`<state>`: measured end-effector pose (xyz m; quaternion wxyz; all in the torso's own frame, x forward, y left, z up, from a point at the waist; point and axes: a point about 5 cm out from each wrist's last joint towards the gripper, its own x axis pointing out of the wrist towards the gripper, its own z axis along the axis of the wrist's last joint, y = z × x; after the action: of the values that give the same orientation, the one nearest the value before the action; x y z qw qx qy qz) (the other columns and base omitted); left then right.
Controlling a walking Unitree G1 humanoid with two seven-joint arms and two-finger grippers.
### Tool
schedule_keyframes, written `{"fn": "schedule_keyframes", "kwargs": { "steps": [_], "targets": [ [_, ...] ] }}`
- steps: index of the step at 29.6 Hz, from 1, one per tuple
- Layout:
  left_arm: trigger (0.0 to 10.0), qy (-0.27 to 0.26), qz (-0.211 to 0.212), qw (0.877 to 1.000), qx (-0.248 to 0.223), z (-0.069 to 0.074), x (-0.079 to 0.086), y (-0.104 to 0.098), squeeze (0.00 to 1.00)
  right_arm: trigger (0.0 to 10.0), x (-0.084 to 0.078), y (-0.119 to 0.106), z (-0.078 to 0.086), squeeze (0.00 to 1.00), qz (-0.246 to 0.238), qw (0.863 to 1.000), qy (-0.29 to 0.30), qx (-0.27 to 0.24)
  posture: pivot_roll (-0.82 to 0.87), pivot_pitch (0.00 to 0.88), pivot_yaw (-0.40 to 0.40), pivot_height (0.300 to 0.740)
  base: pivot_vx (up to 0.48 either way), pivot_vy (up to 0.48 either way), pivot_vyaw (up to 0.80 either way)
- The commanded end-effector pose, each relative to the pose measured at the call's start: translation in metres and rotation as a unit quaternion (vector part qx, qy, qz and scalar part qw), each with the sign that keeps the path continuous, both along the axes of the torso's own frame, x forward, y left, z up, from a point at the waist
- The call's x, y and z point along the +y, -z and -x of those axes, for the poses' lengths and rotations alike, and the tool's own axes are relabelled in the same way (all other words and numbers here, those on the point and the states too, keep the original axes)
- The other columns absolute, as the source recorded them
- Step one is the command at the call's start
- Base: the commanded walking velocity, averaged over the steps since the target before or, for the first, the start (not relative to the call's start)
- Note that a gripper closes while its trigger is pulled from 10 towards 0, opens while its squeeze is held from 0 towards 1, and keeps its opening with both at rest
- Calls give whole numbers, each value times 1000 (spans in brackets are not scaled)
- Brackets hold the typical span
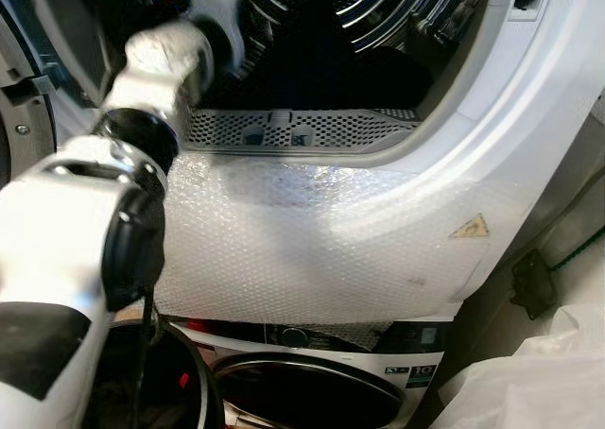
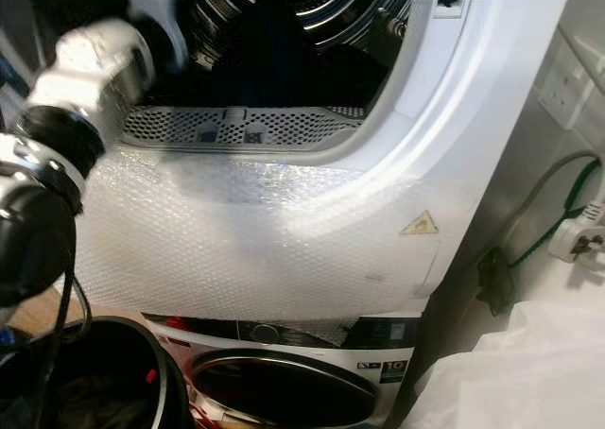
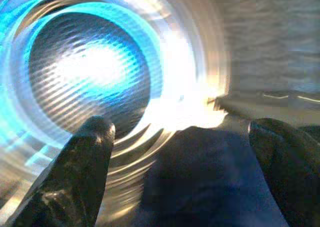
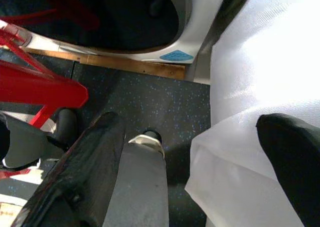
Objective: Clothes washing
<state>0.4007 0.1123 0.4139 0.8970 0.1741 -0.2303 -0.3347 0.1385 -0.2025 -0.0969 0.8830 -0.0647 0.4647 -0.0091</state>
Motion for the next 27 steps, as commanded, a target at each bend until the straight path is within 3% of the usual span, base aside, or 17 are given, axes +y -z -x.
{"fn": "schedule_keyframes", "kwargs": {
  "steps": [1, 3, 5, 6, 7, 10, 15, 16, 18, 19, 20, 22, 27],
  "targets": [
    [10000, 73, -82, 993, 37, 1, -11, 23, 1000, 10000, 8, 1, -1, 0, -8, 1000, -7, 0, -8, 12, 61, 740, 0, 0, 0],
    [10000, 95, -67, 993, 29, 3, -14, 20, 1000, 10000, 8, 1, -1, 0, -9, 1000, -4, -1, -9, 10, 61, 740, 0, 0, 0],
    [10000, 91, -27, 996, -5, 7, -12, 5, 1000, 10000, 8, 1, -1, 0, -9, 1000, -4, -1, -14, 13, 62, 740, 0, 0, 0],
    [10000, 83, 13, 995, -48, 12, -10, -15, 1000, 10000, 9, 1, -1, 0, -10, 1000, -3, -1, -24, 7, 66, 740, 0, 0, 0],
    [10000, 80, 21, 995, -57, 13, -9, -19, 1000, 10000, 10, 1, -1, 0, -10, 1000, -3, -1, -24, 7, 66, 740, 0, 0, 0],
    [10000, 103, 4, 991, -85, 19, -11, -24, 1000, 10000, 10, 1, 0, 0, -11, 1000, 1, -2, -32, 3, 70, 740, 0, 0, 0],
    [10000, 108, 3, 990, -85, 19, -10, -24, 1000, 10000, 10, 1, 0, 0, -11, 1000, 1, -2, -32, 3, 70, 740, 0, 0, 0],
    [10000, 165, -9, 976, -140, 32, -17, -19, 0, 10000, 10, 1, -2, 0, -11, 1000, 9, -3, -36, 0, 80, 740, 0, 0, 0],
    [10000, 233, -33, 949, -210, 57, -23, -3, 0, 10000, 12, 1, -4, 0, -13, 1000, 19, -4, -9, 0, 83, 740, 0, 0, 0],
    [10000, 233, -33, 949, -210, 57, -23, -3, 0, 10000, 12, 1, -4, 0, -13, 1000, 19, -4, -9, 0, 83, 740, 0, 0, 0],
    [10000, 233, -42, 949, -208, 68, -18, 16, 0, 10000, 16, 0, -8, 0, -16, 1000, 18, -4, 17, 0, 86, 740, 0, 0, 0],
    [10000, 208, -39, 958, -192, 73, -11, 30, 0, 10000, 21, -1, -13, 0, -21, 1000, 12, -6, 46, 0, 88, 740, 0, 0, 0],
    [10000, 168, -34, 970, -175, 93, -6, 53, 0, 10000, 37, -3, -23, 0, -33, 999, -9, -9, 138, 0, 91, 740, 0, 0, 0]
  ]
}}
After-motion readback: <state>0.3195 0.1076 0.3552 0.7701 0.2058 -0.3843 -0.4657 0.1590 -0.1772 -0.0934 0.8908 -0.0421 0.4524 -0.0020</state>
